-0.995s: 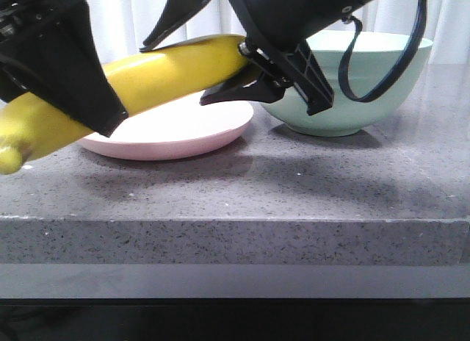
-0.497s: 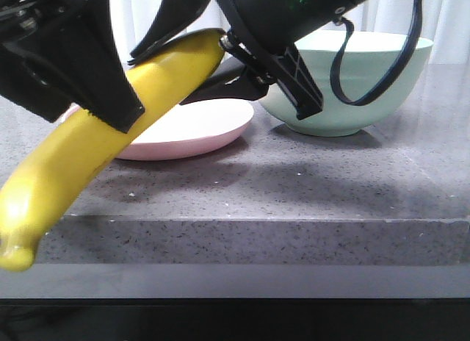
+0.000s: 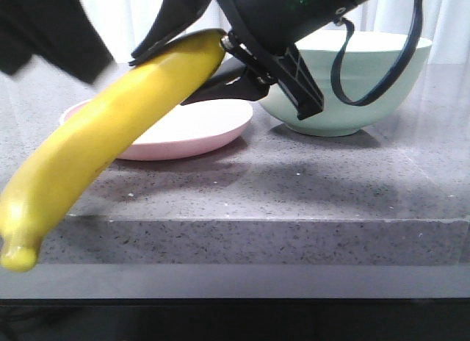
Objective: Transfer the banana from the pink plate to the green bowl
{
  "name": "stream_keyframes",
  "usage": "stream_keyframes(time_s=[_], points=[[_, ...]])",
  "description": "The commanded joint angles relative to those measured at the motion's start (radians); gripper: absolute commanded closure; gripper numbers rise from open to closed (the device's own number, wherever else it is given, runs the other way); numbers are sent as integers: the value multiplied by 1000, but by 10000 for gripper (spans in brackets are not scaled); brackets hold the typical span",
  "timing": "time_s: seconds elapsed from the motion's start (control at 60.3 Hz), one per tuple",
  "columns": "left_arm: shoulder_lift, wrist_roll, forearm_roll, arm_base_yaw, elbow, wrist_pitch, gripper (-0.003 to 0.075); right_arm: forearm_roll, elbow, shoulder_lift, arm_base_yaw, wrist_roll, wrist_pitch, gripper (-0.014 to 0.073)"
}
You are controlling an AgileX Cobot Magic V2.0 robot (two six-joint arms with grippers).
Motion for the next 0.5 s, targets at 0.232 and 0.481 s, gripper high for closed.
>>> stream_keyframes(time_s=[0.232, 0.481], points=[[-131, -10, 26, 77, -31, -15, 159, 18, -44, -51, 0, -52, 22, 465], [-131, -10, 27, 136, -31, -15, 167, -32, -120, -118, -47, -74, 73, 465]])
